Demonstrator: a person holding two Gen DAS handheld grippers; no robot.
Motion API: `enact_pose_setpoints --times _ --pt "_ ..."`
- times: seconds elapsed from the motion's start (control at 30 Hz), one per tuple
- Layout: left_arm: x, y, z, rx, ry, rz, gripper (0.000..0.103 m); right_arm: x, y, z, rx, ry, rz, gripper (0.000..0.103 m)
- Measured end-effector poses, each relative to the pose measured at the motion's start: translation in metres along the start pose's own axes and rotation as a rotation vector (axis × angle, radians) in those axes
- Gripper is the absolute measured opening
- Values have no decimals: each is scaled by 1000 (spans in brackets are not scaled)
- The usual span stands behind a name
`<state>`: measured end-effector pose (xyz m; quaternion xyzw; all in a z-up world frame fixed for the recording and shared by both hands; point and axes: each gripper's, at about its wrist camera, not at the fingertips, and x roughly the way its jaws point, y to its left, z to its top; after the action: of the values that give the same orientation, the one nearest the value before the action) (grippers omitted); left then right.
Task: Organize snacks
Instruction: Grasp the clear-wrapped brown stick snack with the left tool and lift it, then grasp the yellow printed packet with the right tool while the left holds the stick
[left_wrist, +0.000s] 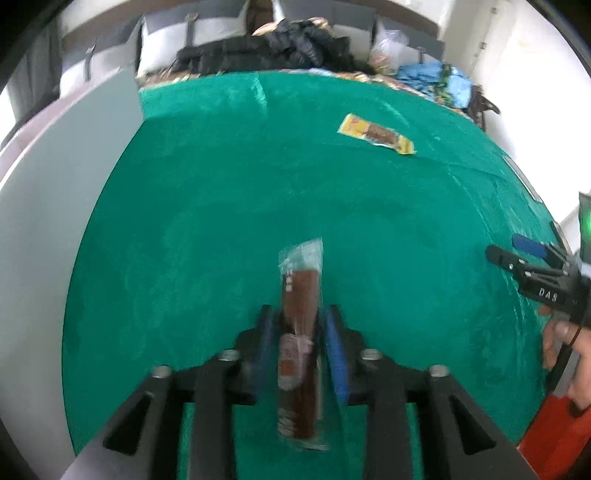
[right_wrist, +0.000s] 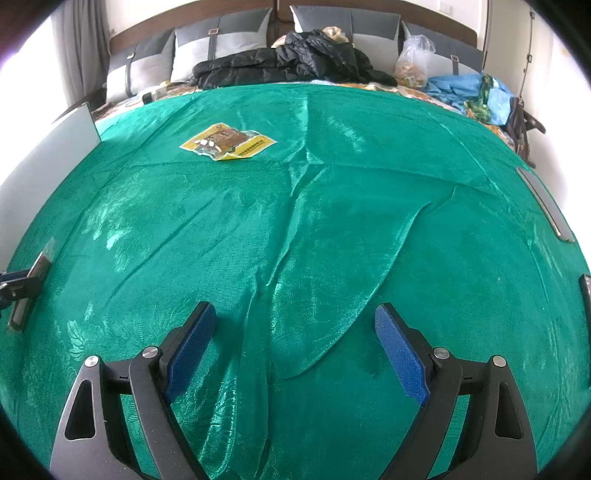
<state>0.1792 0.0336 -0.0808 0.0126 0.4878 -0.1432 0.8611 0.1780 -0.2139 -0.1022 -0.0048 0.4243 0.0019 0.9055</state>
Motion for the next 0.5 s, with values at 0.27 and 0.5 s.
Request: enact_pose_setpoints --times 0.27,0.5 --pt "15 5 2 26 -45 134 98 0 0 0 1 0 1 90" --pt "15 14 -3 -14 -68 155 103 0 0 0 1 0 2 90"
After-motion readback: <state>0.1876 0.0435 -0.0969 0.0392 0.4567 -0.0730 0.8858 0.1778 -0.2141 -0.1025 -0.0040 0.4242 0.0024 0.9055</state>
